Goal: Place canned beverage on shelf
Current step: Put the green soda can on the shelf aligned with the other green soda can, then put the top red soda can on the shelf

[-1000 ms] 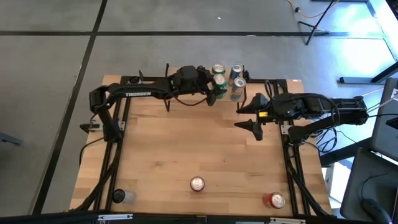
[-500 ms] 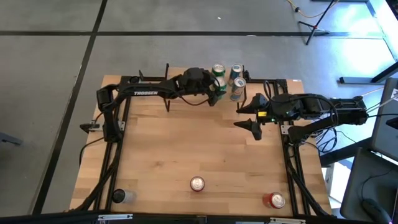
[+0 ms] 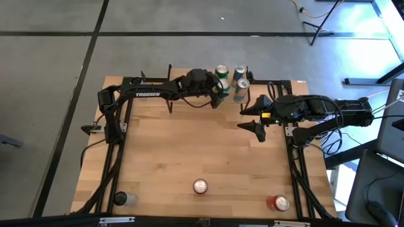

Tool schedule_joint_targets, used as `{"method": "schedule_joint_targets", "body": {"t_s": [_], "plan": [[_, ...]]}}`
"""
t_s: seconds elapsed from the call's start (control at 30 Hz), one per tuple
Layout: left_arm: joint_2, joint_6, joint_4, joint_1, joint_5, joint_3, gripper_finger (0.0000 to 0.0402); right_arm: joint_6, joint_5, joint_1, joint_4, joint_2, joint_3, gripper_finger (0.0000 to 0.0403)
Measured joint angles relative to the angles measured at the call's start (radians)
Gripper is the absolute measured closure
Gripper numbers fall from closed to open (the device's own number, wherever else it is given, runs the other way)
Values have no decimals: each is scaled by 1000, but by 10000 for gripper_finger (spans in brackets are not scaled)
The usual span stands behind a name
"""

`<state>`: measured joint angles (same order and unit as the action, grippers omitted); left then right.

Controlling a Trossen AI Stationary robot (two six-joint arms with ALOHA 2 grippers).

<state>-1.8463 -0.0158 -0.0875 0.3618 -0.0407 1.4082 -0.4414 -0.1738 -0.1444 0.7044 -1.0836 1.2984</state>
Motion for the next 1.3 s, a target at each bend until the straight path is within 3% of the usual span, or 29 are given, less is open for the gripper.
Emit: {"method": "schedule_joint_targets", "body": {"t_s": [0.17,0.43,0.67,1.0,1.3], "plan": [[0,0,4,0,-23,0,118,-1,1,0,-2,0,0,125],[5,3,14,1,-23,0,50,-7,1,0,-22,0,0,125],[100,3,53,0,-23,0,39,-7,2,0,-22,0,0,125],[389,-57,341,-26,-47,0,39,-7,3,0,-23,0,0,125],[514,-113,760,-231,-44,0,38,13,10,1,-27,-4,0,125]]}}
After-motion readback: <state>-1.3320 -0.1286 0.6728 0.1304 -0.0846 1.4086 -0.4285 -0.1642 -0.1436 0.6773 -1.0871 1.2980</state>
